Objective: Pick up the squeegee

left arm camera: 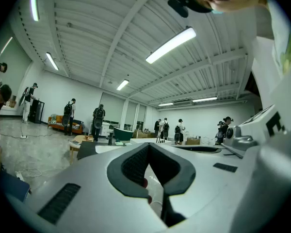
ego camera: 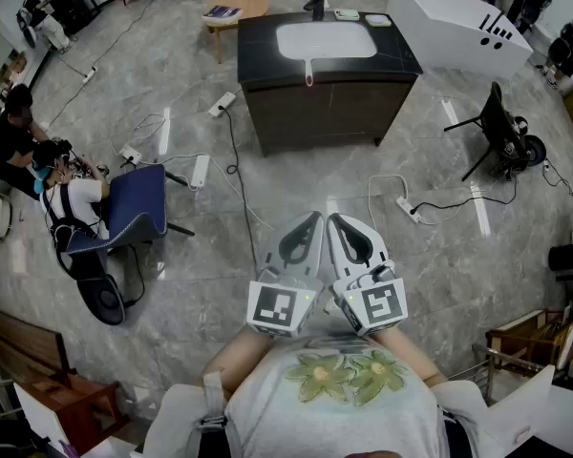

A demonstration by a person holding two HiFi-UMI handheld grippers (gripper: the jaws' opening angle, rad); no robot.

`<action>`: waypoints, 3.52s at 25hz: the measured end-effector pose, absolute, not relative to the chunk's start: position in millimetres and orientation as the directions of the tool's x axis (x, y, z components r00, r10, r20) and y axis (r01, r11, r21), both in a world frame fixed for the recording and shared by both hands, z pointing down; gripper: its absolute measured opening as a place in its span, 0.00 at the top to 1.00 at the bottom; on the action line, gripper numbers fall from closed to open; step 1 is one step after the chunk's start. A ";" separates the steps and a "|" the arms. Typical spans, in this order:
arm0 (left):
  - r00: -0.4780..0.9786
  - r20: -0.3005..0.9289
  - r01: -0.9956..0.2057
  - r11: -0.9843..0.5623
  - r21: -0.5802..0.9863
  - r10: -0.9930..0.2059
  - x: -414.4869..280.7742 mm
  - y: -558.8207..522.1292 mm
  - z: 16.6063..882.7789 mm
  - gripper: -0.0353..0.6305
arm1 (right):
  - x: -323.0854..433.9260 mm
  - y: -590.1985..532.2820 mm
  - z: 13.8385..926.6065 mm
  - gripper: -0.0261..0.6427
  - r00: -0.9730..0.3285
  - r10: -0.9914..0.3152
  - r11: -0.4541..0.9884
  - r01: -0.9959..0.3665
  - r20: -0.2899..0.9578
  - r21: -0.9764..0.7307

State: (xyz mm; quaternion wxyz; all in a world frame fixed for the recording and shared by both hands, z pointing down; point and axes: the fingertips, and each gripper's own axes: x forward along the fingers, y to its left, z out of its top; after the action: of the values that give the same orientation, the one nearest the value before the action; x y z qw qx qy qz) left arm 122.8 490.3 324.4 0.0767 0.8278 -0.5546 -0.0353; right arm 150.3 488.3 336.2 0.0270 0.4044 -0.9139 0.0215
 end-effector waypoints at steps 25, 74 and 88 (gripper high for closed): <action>0.401 0.067 -0.912 -0.391 0.125 -0.913 21.5 434.3 340.6 0.93 | 49.4 438.5 344.5 0.92 -0.716 -0.696 0.715 -0.698 0.056 -0.042; 0.293 0.218 -0.950 -0.258 0.176 -0.931 -18.4 -16.7 407.4 0.93 | 33.9 -25.9 424.8 0.89 -0.724 -0.628 0.722 -0.679 0.285 -0.133; 0.451 0.292 -0.892 -0.419 0.170 -0.843 -30.2 -82.3 424.3 0.93 | 23.7 -89.1 481.3 0.82 -0.567 -0.681 0.583 -0.803 0.462 -0.126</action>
State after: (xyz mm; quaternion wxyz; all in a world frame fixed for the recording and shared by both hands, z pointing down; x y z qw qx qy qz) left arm -30.2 -82.3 424.3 0.1514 0.8383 -0.5175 0.0806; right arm 23.7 -89.1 481.3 0.1857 0.4263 -0.8701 0.1633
